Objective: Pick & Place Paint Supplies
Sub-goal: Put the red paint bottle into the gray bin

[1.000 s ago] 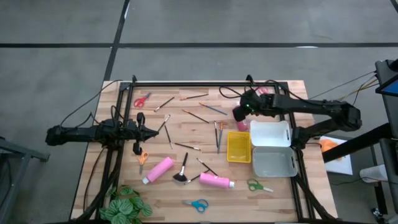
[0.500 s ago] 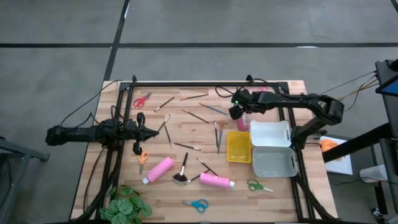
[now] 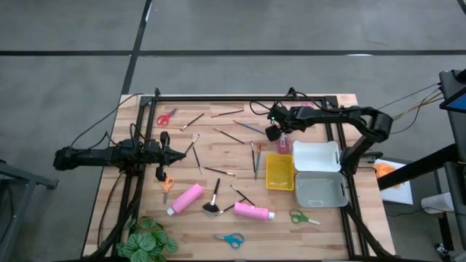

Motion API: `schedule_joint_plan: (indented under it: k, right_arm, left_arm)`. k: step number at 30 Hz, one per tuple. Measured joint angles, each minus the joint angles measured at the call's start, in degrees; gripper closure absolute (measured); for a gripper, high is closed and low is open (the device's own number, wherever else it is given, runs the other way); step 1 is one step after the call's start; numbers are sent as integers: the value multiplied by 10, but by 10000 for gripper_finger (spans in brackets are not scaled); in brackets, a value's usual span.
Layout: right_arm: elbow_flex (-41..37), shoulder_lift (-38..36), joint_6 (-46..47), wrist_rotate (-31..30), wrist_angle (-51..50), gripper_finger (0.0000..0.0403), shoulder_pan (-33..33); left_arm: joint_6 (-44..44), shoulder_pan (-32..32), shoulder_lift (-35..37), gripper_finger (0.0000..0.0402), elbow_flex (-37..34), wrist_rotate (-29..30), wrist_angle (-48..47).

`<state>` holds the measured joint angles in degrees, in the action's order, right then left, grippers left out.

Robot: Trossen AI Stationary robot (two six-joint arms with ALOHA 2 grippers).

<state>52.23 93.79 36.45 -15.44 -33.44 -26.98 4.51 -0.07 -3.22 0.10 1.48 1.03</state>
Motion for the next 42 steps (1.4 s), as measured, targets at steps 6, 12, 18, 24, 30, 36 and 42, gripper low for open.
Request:
schedule_joint_plan:
  k: [6,12,18,24,30,36,42]
  right_arm:
    - [-1,1,9,18,-2,122,1]
    - [-4,1,9,22,-2,122,1]
    - [-11,1,7,22,0,122,1]
    - [-12,1,3,21,0,146,1]
    - [-12,1,-1,24,9,190,1]
    - [-12,1,-3,24,12,192,1]
    - [-4,-13,-31,25,8,192,1]
  left_arm:
    - [0,0,0,399,0,0,0]
    - [0,0,0,399,0,0,0]
    - [0,0,0,399,0,0,0]
    - [0,0,0,399,0,0,0]
    - [0,0,0,399,0,0,0]
    - [0,0,0,399,0,0,0]
    - [0,0,0,399,0,0,0]
